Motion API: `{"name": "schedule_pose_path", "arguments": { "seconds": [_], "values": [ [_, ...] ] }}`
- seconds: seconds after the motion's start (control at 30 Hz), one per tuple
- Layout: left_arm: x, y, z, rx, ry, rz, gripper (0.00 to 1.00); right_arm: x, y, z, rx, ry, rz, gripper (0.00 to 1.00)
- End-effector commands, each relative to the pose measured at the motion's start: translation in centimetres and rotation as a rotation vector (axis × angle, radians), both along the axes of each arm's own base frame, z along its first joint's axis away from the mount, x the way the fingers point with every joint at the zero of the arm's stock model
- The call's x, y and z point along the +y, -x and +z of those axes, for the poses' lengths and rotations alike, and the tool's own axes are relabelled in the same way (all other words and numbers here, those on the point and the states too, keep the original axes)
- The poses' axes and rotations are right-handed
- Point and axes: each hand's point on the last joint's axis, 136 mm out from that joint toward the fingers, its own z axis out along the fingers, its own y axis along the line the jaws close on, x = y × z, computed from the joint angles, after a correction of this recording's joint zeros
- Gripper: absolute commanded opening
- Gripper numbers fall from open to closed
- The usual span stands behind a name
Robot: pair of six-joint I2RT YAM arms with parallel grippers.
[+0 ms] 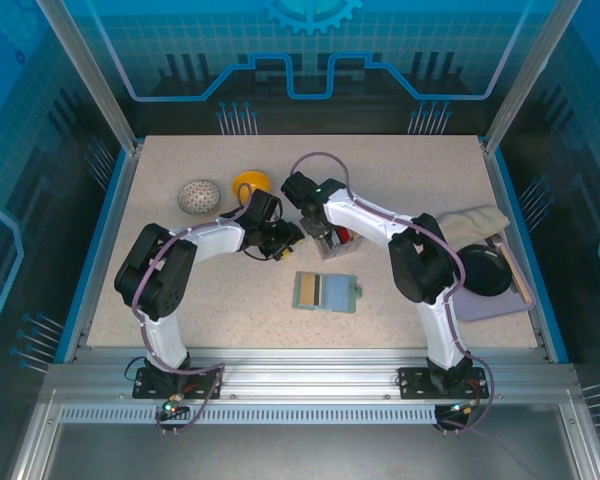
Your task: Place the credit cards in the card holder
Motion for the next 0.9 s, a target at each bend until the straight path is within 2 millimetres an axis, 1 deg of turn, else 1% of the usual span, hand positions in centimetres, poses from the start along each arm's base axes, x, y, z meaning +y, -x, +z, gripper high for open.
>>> {"name": "schedule_pose_path", "arguments": {
  "seconds": [0.0,0.03,0.1,0.17,0.27,0.3,0.33,0.43,0.67,0.87],
  "values": [
    [0.3,0.2,0.6,0.001,0.018,0.017,0.45,-0.5,0.1,1.9,-0.029,0.009,0.002,0.22],
    [0.3,0.1,0.6,0.001,0.018,0.017,0.45,-0.5,0.1,2.0,-0.030,0.006,0.002,0.22],
    [0.3,0.2,0.6,0.002,0.018,0.016,0.45,-0.4,0.2,2.0,-0.025,0.000,0.005,0.15],
    [0.3,0.2,0.6,0.001,0.017,0.016,0.45,-0.4,0.2,1.8,-0.017,-0.007,0.001,0.14],
    [0.4,0.3,0.7,-0.001,0.015,0.015,0.45,-0.3,0.3,1.5,0.001,-0.030,-0.005,0.24],
    [0.4,0.3,0.7,-0.002,0.015,0.017,0.45,-0.3,0.4,1.3,0.007,-0.039,-0.007,0.29],
    [0.4,0.3,0.6,0.000,0.013,0.017,0.45,-0.2,0.3,1.0,0.013,-0.045,-0.011,0.32],
    [0.5,0.3,0.7,-0.002,0.013,0.017,0.45,-0.2,0.2,0.3,0.034,-0.046,-0.014,0.35],
    [0.5,0.3,0.8,-0.005,0.011,0.021,0.45,-0.6,0.0,-1.7,0.068,-0.012,-0.028,0.38],
    [0.4,0.2,0.8,-0.003,0.012,0.018,0.45,-0.9,-0.1,-2.7,0.075,0.016,-0.033,0.39]
  ]
}}
